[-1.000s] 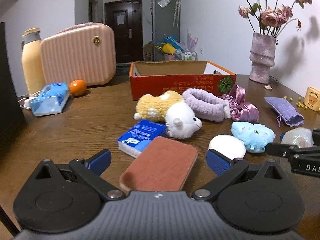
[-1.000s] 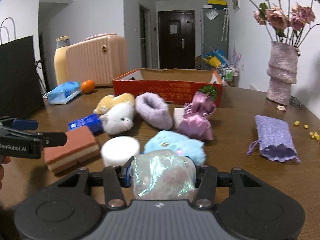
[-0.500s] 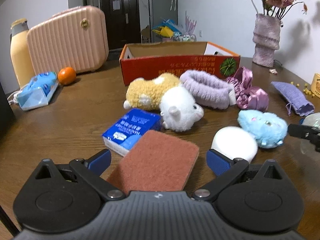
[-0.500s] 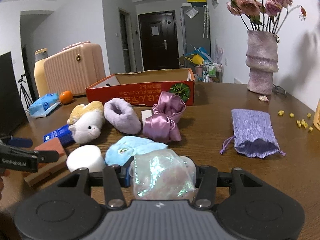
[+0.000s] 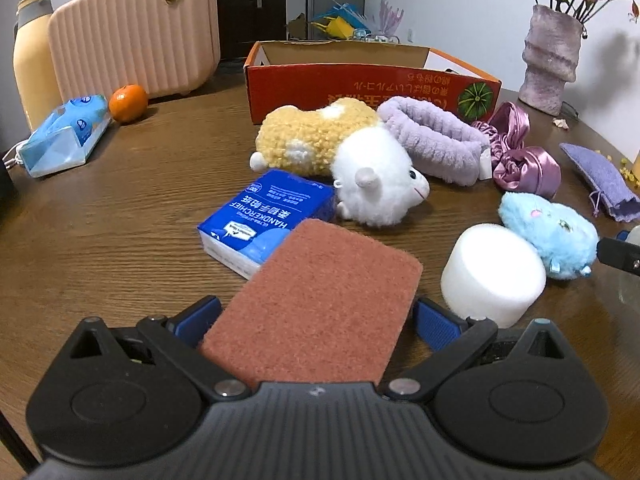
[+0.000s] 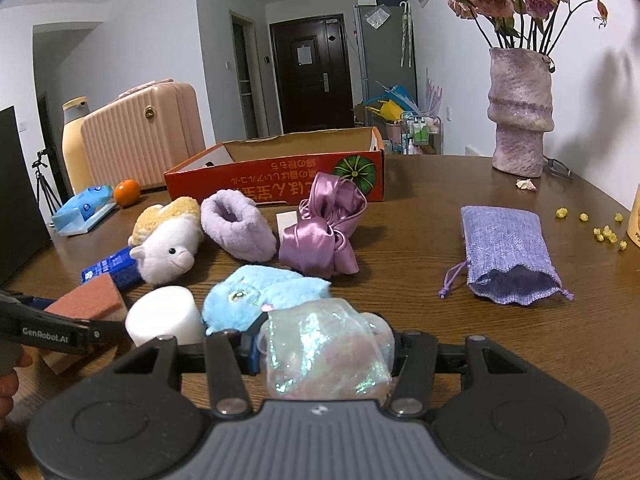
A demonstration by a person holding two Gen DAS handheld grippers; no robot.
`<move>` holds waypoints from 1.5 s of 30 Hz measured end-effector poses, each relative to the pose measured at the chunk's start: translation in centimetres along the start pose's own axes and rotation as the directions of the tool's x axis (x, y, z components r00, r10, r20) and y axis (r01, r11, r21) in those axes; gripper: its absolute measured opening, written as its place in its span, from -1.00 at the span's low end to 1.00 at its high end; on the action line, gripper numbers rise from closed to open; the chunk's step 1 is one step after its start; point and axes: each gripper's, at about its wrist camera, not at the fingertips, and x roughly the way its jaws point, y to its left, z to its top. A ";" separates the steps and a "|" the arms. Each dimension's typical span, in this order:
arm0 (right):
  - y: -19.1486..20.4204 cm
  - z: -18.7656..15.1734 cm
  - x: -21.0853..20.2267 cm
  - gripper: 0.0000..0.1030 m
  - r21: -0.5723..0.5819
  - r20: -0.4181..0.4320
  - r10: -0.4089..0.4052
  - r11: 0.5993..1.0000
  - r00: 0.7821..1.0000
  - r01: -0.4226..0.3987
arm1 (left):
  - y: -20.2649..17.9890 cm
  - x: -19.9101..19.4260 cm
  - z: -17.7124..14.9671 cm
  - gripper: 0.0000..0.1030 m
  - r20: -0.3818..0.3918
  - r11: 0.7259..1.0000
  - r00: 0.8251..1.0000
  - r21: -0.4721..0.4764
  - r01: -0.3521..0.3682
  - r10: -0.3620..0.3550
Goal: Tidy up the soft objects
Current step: 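Grasp the red-brown scouring sponge with the left gripper, then carry the clear bag and red-brown sponge over the cardboard box with both grippers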
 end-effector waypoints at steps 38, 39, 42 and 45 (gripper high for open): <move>0.5 0.1 -0.1 0.03 -0.032 0.026 -0.054 0.998 0.998 0.055 | -0.2 -6.2 -0.4 0.77 0.180 0.999 0.983 -0.031 0.040 -0.034; 0.5 0.2 -0.2 0.03 -0.036 0.030 -0.052 0.998 0.998 0.053 | -0.2 -6.4 -0.2 0.77 0.190 0.999 0.981 -0.030 0.039 -0.033; 0.7 0.4 -0.5 0.02 -0.043 0.041 -0.049 0.998 0.998 0.051 | -0.1 -7.1 0.4 0.77 0.219 0.999 0.975 -0.030 0.036 -0.029; 0.9 0.8 -0.6 0.02 -0.048 0.053 -0.047 0.998 0.997 0.050 | 0.0 -7.6 1.2 0.77 0.247 0.999 0.969 -0.032 0.031 -0.023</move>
